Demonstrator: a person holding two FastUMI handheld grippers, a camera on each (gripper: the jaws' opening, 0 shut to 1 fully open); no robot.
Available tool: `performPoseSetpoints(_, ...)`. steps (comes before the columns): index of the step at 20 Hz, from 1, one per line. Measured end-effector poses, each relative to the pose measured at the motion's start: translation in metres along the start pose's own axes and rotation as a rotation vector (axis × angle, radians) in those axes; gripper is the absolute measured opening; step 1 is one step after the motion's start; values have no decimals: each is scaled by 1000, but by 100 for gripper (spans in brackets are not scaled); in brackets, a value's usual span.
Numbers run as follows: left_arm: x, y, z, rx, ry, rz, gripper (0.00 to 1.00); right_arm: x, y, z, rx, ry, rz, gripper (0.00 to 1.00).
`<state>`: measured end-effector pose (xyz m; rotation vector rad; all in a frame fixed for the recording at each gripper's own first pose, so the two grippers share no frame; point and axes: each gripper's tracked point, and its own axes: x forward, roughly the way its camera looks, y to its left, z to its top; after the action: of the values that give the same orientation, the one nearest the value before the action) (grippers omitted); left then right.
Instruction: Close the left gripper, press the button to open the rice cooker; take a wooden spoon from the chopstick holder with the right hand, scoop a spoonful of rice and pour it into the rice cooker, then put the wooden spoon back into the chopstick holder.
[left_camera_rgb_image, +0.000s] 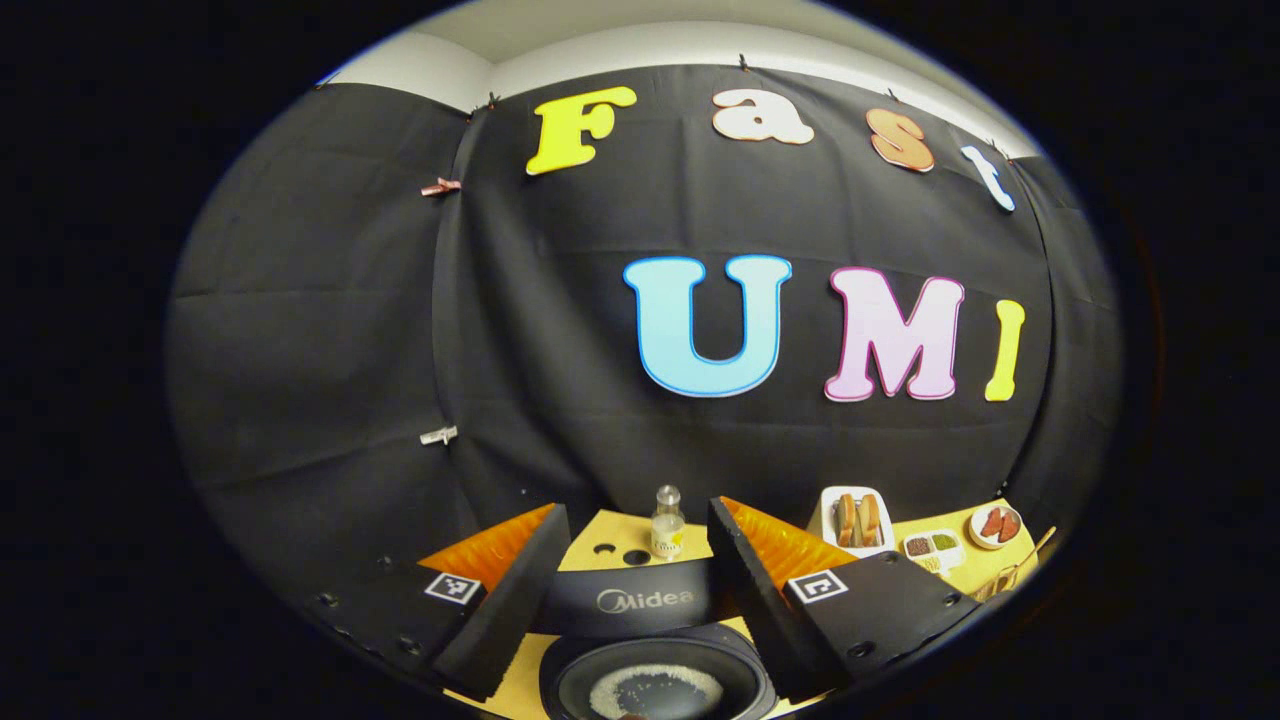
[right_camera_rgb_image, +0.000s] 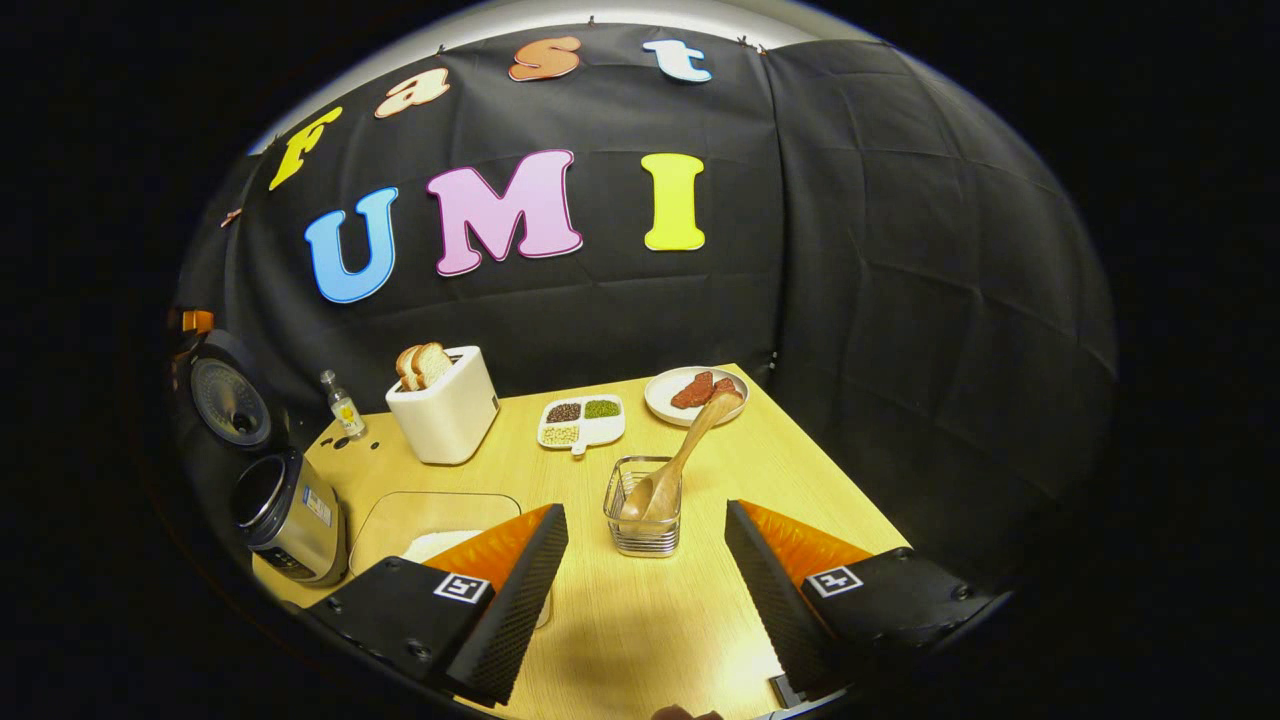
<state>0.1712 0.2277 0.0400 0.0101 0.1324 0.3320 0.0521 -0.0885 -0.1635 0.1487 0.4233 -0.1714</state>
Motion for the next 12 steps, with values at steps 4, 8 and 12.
performPoseSetpoints(4, -23, -6, -18, -29, 70, 4, 97, 6, 6, 1, -4, -8, 26, 99)
performPoseSetpoints(8, -46, -11, -43, -50, 147, 18, 97, 10, 10, 5, -14, -20, 53, 99)
performPoseSetpoints(12, -67, -19, -77, -50, 206, 30, 97, 16, 12, -3, -13, 7, 78, 99)
